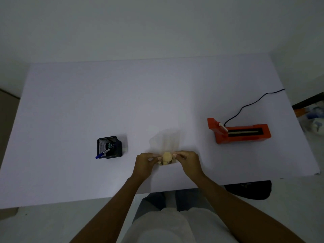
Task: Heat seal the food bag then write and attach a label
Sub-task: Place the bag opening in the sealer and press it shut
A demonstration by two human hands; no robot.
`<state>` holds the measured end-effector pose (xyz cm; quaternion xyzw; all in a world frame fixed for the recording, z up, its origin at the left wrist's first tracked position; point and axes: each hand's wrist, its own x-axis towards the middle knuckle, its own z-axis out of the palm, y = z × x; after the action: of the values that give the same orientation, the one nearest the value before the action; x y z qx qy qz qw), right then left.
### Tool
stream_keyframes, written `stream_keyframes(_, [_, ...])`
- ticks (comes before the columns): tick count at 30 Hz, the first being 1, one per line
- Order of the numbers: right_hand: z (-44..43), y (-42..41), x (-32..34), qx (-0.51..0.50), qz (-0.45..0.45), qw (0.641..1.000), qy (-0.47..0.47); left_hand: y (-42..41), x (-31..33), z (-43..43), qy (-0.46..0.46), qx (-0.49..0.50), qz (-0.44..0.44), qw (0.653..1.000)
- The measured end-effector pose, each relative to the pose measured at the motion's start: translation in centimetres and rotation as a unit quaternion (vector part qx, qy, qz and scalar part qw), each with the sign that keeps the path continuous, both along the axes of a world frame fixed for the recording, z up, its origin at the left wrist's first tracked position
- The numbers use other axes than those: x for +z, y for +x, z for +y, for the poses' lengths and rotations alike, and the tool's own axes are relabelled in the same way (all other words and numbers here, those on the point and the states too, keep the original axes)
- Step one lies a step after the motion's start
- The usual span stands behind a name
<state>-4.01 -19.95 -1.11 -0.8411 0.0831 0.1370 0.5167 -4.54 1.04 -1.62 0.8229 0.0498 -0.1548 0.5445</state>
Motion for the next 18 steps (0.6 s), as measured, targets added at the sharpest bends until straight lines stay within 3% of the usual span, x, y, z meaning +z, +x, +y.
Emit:
stream_keyframes(11, [-1.2,0.3,-1.2,-0.021,0.093,0.994,0.047,0.8,-1.2,0.6,-0.084,0.054,0.111,0.989])
stream_keyframes(18, [-1.2,1.4,-0.6,-0.007,0.153,0.98,0.125,1.6,-1.8,0.1,-0.08,0.062,0.135,0.986])
